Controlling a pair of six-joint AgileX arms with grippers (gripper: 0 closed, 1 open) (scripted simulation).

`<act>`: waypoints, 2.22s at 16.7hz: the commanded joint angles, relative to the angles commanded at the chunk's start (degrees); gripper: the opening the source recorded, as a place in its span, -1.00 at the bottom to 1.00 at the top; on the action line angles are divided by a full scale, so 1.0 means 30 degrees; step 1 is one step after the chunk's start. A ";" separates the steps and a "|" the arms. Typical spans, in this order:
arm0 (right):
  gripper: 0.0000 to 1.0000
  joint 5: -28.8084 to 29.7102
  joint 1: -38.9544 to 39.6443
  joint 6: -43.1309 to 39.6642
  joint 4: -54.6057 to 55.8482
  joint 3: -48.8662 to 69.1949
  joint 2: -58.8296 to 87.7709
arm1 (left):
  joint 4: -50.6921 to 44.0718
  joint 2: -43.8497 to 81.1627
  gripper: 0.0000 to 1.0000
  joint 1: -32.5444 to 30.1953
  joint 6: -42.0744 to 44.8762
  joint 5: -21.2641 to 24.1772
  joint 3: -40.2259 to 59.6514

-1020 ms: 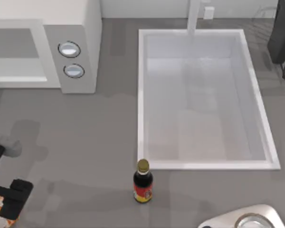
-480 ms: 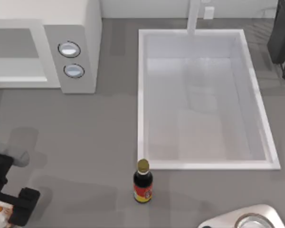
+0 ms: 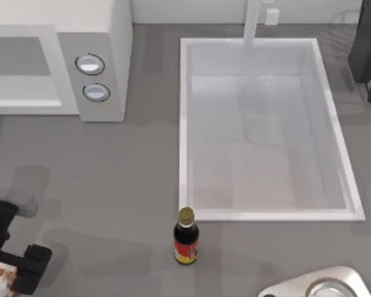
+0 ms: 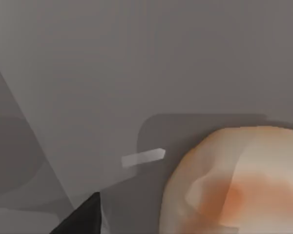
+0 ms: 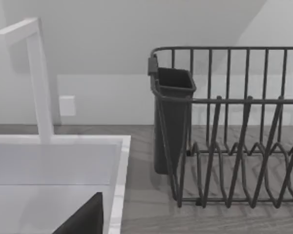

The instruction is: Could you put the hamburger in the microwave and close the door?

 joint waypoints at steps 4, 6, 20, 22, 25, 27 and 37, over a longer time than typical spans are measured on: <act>1.00 0.0000 0.0000 0.0000 0.0000 0.0000 0.0000 | 0.0000 0.0000 -0.36 0.0000 0.0000 0.0000 0.0000; 1.00 0.0000 0.0000 0.0000 0.0000 0.0000 0.0000 | 0.0000 0.0000 -0.66 0.0000 0.0000 0.0000 0.0000; 1.00 0.0000 0.0000 0.0000 0.0000 0.0000 0.0000 | -0.2463 -0.1670 -1.00 0.0034 0.0005 0.0153 0.1540; 1.00 0.0000 0.0000 0.0000 0.0000 0.0000 0.0000 | -0.3992 -0.2192 -1.00 0.0052 -0.0048 0.0147 0.2521; 1.00 0.0000 0.0000 0.0000 0.0000 0.0000 0.0000 | -0.7370 -0.3220 -1.00 0.0016 -0.0090 0.0148 0.4321; 1.00 0.0000 0.0000 0.0000 0.0000 0.0000 0.0000 | -0.9317 -0.3953 -1.00 -0.0024 -0.0107 0.0155 0.5483; 1.00 0.0000 0.0000 0.0000 0.0000 0.0000 0.0000 | -1.0171 -0.4438 -1.00 0.0042 -0.0089 0.0258 0.6678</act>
